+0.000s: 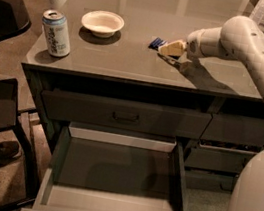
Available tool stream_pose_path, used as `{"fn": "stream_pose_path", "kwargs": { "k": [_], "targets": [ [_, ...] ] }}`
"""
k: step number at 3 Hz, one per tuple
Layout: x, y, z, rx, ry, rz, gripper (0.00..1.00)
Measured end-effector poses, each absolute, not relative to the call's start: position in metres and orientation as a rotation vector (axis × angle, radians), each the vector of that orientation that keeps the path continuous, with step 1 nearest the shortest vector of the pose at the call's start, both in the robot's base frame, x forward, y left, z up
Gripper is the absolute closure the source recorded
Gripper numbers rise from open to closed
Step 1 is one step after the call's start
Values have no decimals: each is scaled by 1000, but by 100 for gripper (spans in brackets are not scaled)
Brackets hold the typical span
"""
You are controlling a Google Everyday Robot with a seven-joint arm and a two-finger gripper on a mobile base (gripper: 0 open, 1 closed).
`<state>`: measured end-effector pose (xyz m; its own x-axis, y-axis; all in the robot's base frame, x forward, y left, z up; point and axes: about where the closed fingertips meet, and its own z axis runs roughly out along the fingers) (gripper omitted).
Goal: Place rxbar blueberry into middle drawer
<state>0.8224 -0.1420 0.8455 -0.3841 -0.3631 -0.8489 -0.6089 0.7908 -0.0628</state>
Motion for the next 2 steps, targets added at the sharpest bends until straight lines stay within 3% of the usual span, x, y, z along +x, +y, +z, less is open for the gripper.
{"fn": "stream_pose_path", "kwargs": {
  "k": [1,2],
  "targets": [
    [823,-142,844,-723,1998,327,39],
    [821,-141,843,-726,1984,336,61]
  ]
}}
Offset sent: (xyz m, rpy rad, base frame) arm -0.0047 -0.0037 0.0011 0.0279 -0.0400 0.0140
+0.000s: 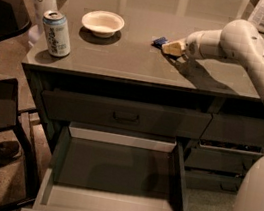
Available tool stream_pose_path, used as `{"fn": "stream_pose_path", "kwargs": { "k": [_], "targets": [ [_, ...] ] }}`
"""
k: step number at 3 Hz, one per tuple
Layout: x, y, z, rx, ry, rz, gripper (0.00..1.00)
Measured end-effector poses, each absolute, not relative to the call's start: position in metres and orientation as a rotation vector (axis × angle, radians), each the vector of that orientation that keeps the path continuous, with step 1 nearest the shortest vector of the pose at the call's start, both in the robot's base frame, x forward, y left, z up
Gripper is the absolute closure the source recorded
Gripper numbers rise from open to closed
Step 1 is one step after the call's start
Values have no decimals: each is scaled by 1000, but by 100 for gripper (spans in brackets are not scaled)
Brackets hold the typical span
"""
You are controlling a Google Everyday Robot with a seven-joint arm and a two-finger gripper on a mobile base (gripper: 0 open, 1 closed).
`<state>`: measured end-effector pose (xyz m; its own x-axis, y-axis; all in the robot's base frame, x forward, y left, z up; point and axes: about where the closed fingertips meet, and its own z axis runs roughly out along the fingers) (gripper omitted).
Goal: Place rxbar blueberry into middle drawer
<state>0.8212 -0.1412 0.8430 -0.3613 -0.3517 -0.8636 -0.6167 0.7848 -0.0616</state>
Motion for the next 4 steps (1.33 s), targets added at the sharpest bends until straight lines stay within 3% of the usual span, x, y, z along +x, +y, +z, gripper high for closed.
{"fn": "stream_pose_path", "kwargs": {
  "k": [1,2,4],
  "targets": [
    [818,-140,843,-732,1971,344,84],
    [815,-137,841,-753,1964,356,100],
    [810,-141,845,-806,1960,409,100]
  ]
}}
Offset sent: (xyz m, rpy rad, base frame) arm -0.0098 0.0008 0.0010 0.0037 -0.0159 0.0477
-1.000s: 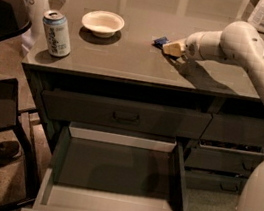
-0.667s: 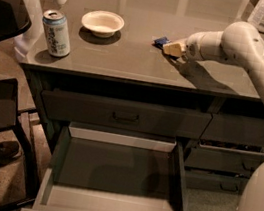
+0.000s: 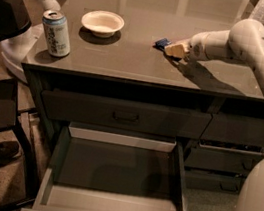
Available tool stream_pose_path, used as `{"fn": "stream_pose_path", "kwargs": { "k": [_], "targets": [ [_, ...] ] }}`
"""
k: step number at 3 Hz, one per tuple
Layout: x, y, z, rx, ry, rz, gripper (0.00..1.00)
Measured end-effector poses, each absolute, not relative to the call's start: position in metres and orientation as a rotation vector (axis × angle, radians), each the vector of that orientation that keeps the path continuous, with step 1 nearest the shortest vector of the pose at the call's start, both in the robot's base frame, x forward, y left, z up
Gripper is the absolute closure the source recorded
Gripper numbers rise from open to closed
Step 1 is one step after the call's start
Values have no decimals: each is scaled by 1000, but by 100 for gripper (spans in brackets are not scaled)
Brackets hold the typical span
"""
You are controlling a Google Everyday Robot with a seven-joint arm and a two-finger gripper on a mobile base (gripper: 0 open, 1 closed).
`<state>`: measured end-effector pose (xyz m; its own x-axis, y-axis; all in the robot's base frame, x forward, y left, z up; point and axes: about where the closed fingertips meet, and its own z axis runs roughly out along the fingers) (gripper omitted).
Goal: Place rxbar blueberry into middle drawer
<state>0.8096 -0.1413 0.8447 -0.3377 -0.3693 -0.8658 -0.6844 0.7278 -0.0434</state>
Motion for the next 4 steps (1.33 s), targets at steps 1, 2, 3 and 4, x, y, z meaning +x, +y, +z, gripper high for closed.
{"fn": "stream_pose_path", "kwargs": {
  "k": [1,2,3,4],
  "targets": [
    [793,-154,861,-837,1942,449,100],
    [766,-169,886,-840,1912,477,100],
    [733,-177,908,-823,1895,466,100],
    [687,-178,911,-827,1911,500,100]
  ]
}}
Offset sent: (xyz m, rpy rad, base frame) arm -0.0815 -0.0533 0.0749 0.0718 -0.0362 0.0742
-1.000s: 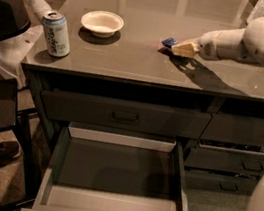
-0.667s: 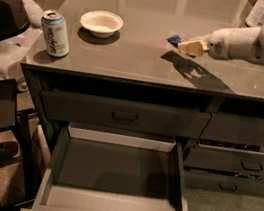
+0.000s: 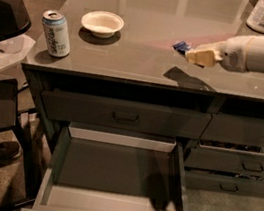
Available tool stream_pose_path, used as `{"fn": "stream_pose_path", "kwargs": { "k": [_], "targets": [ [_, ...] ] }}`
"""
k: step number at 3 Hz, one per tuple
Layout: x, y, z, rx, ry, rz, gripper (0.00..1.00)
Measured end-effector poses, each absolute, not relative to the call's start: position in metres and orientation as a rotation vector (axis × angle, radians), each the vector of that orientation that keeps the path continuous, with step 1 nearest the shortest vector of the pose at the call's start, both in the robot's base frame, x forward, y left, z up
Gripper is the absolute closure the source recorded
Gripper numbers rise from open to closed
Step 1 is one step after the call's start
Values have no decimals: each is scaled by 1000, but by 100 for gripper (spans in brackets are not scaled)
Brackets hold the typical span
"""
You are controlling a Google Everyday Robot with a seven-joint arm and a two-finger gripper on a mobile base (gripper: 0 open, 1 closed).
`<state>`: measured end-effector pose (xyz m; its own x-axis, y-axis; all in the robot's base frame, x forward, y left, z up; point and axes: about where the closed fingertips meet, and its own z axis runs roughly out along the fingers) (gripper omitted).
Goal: Place rxbar blueberry into middle drawer
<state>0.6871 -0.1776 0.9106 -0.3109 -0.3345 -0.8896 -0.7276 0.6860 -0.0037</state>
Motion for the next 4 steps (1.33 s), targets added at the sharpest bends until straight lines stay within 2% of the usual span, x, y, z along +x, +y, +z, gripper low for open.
{"fn": "stream_pose_path", "kwargs": {
  "k": [1,2,4],
  "targets": [
    [639,-181,909,-868,1924,537,100],
    [641,-181,909,-869,1913,550,100],
    [579,-178,882,-1010,1828,648,100]
  ]
}}
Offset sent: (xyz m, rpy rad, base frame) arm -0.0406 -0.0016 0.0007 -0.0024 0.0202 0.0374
